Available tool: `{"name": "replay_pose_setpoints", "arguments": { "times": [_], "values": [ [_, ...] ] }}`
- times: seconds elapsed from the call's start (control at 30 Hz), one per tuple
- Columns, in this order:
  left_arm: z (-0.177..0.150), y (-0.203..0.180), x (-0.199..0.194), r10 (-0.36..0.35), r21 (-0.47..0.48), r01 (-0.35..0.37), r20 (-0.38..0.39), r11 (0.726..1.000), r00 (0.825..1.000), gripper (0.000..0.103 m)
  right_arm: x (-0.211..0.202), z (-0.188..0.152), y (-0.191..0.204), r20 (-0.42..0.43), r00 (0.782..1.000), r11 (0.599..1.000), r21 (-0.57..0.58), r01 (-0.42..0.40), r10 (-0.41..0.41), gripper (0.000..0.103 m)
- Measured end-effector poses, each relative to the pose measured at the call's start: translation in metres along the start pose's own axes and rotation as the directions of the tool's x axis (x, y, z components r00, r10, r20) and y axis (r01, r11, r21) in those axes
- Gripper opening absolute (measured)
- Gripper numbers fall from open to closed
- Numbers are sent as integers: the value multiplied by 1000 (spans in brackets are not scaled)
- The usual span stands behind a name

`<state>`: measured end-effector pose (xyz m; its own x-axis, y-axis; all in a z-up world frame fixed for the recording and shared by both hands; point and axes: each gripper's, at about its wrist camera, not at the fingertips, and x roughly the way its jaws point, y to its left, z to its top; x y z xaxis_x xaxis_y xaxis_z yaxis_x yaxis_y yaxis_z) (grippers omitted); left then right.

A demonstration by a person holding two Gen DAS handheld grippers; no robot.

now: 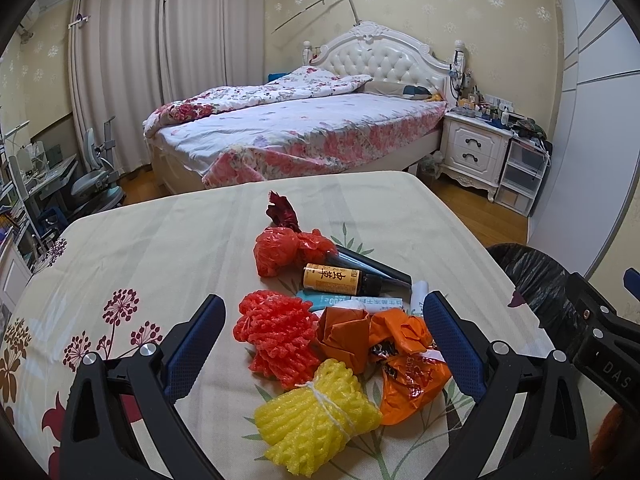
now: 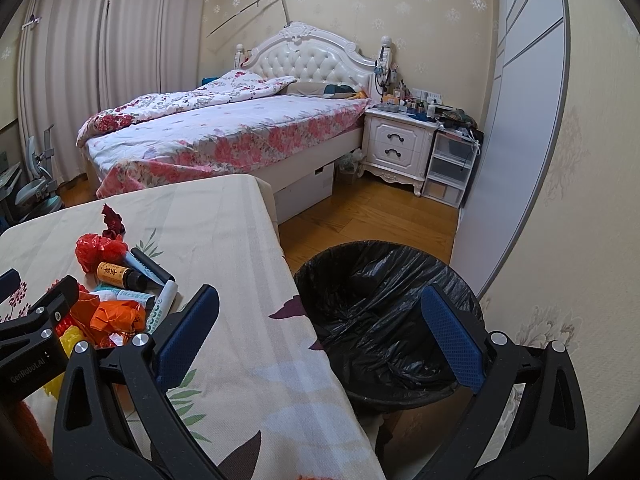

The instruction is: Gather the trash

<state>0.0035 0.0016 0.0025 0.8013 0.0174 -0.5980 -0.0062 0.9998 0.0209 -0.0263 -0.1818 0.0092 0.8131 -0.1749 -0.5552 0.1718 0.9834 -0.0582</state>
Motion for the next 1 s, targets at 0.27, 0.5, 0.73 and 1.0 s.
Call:
{"name": "replay_pose_setpoints", "arguments": {
  "times": [0.27,0.5,0.73,1.0],
  "values": [
    [-3,-3,2,1,0,-1,-2,1000,1000,97,0,0,-1,-1,1000,1000,1,-1,1,99],
    [-7,-3,3,0,14,0,1,1000,1000,96,0,-5,5,-7,1000,1000,4,-5,5,99],
    [-18,-7,6,-5,7,5,-9,1000,1000,96,-2,-9,10,-20,1000,1000,-2,-10,10,99],
    [-22,9,-1,15,3,-15,-21,1000,1000,93,3,-10,14,-61,997,999,2,-43,43,79]
  ]
}}
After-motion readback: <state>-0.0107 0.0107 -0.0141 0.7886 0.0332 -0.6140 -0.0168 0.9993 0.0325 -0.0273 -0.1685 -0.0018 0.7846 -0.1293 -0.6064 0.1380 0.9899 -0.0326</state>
